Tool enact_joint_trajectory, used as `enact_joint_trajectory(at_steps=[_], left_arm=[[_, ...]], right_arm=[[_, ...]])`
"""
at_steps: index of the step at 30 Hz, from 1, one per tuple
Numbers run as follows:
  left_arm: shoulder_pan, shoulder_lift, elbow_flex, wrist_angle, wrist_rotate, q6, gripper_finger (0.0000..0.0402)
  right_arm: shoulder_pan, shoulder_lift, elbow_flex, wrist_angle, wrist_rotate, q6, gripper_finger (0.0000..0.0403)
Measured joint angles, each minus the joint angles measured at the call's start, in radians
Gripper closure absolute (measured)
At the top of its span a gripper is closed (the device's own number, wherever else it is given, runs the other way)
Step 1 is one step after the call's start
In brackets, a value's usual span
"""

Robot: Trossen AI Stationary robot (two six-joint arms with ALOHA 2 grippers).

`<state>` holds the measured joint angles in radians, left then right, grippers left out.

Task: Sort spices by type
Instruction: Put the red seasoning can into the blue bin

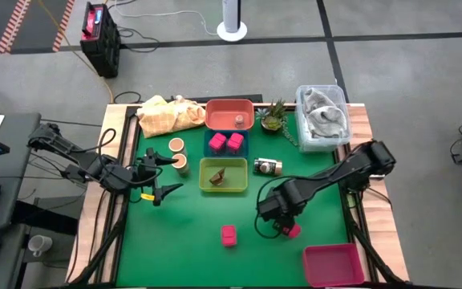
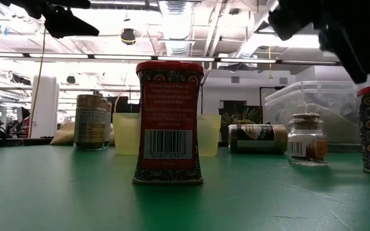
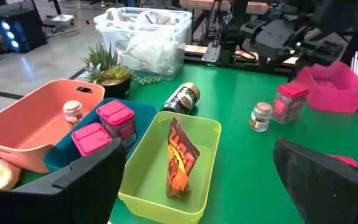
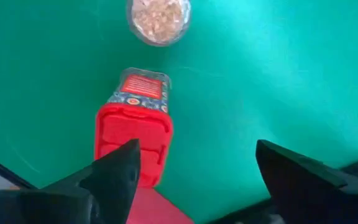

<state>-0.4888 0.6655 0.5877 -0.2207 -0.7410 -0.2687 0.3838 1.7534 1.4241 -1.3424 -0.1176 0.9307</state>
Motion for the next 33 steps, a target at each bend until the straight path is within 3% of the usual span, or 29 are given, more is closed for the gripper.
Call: enact_joint_trajectory(at_steps=[8,15,33], left_arm=[[0.000,-0.001,0.000,0.001,0.000,0.011,0.0013],[0.000,-0.001,0.000,0.002,0.000,0.022,0.0013],[0.000,-0.001,0.000,0.000,0.000,0.026,0.0013]], right_arm=[[0.001,-0.017,-0.068,0.086,-0.069,0.025,0.0006],[0.011,-0.015,-0.068,0.155,-0.116,0.053,0.0004],[0.030,0.026,-0.067,0.221,-0.116,0.074,0.0003]])
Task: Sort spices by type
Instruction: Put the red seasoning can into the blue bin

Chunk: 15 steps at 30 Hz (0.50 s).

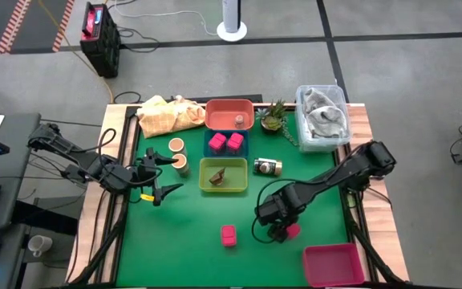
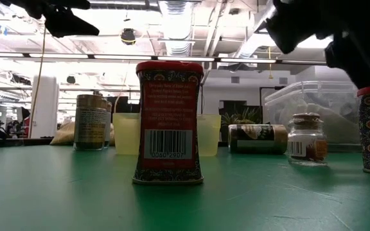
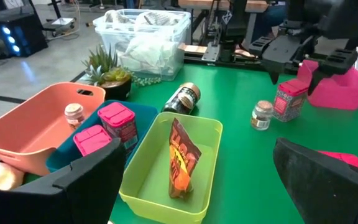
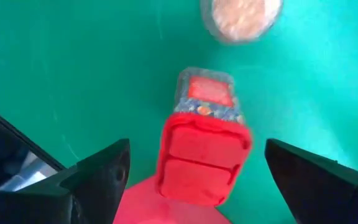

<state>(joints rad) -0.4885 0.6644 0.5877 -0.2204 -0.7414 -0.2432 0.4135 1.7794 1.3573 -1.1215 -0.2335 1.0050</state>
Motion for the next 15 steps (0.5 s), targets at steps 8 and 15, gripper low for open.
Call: enact_joint_trajectory(at_steps=[8,15], left_arm=[[0.001,-0.019,0.006,0.004,-0.002,0.016,0.0013],[0.001,-0.038,0.006,0.002,-0.014,0.038,0.0013]], right_arm=[[0.030,0.078,-0.001,-0.054,-0.029,-0.025,0.0005],[0.022,0.154,-0.001,-0.056,-0.073,-0.129,0.0070]])
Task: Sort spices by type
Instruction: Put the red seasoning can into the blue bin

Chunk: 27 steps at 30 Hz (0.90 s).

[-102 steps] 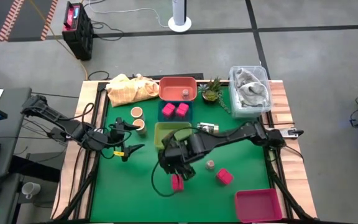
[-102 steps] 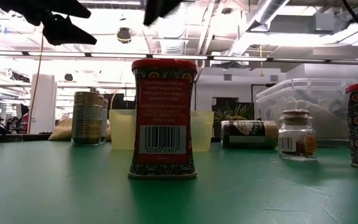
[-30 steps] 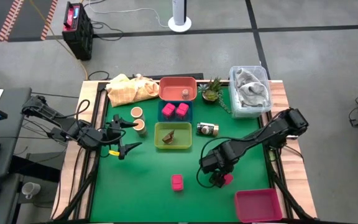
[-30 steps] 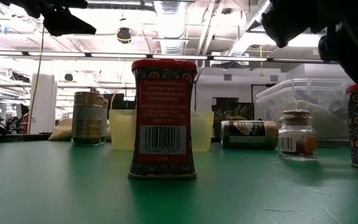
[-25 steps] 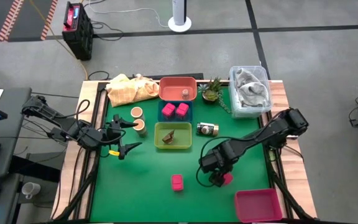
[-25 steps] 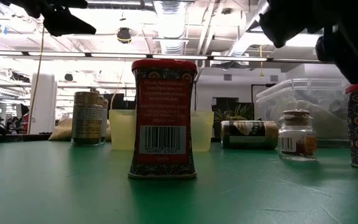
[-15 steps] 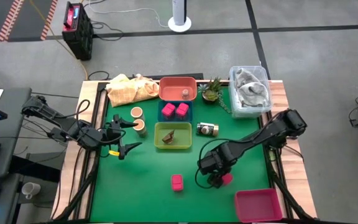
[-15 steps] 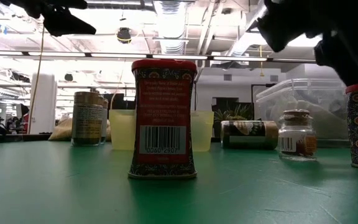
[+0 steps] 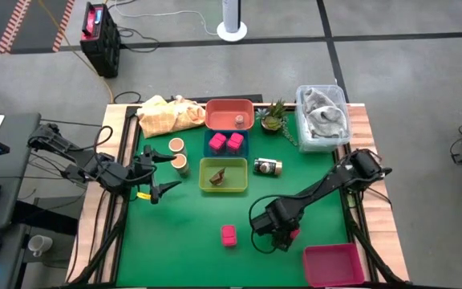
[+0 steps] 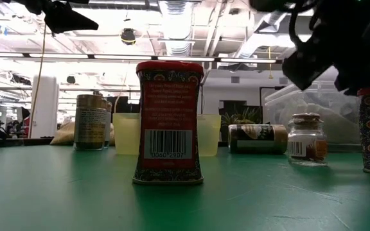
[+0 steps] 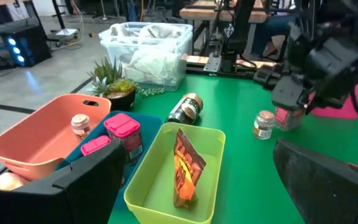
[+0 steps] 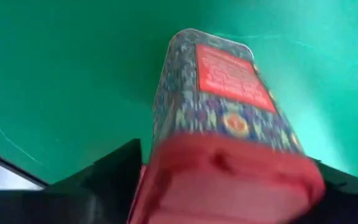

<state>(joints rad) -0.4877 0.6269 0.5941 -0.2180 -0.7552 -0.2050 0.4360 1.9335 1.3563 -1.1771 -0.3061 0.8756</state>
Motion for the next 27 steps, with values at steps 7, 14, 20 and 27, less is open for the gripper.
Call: enact_joint_trajectory(at_steps=[7,14,20,27], left_arm=[[0.000,0.000,0.000,0.000,0.000,0.000,0.0013],[0.000,0.001,0.000,-0.001,0.000,-0.022,0.0013],[0.000,0.027,-0.009,0.003,0.001,-0.081,0.0013],[0.000,0.113,-0.010,-0.002,0.003,-0.160,0.0013]], right_arm=[[-0.020,0.014,0.000,-0.056,-0.060,-0.104,0.0180],[-0.068,-0.017,0.060,-0.251,-0.005,-0.184,0.0180],[-0.148,-0.046,0.198,-0.400,0.281,-0.291,0.0180],[-0.223,-0.031,0.354,-0.370,0.720,-0.775,0.0176]])
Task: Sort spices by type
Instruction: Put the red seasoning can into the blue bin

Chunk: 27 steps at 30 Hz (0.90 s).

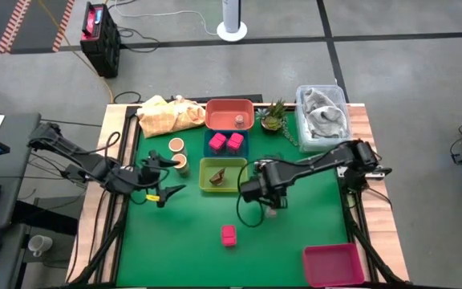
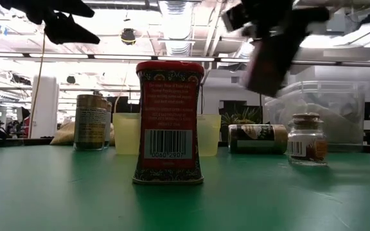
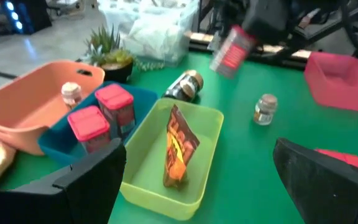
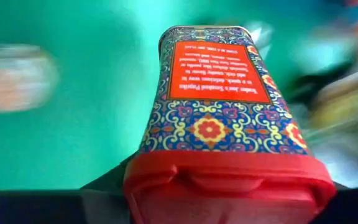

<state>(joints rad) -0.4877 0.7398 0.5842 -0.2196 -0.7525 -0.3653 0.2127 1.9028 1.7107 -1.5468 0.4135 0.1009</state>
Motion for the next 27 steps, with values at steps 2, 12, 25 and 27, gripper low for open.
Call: enact_joint_trajectory(at_steps=[2,12,25,27], left_arm=[[0.000,0.025,0.000,0.000,0.000,-0.025,0.0013],[-0.011,0.067,0.000,0.001,-0.002,-0.117,0.0013],[-0.068,0.067,0.000,-0.031,-0.052,-0.185,0.0013],[-0.068,0.067,0.000,-0.032,-0.058,-0.193,0.0013]], right_arm=[[-0.014,0.001,0.018,0.059,0.160,-0.167,0.0170],[-0.199,0.001,0.020,0.565,0.284,-0.997,0.0178],[-0.347,0.032,0.021,0.507,0.148,-1.538,0.0177],[-0.356,0.048,0.020,0.495,0.145,-1.556,0.0174]])
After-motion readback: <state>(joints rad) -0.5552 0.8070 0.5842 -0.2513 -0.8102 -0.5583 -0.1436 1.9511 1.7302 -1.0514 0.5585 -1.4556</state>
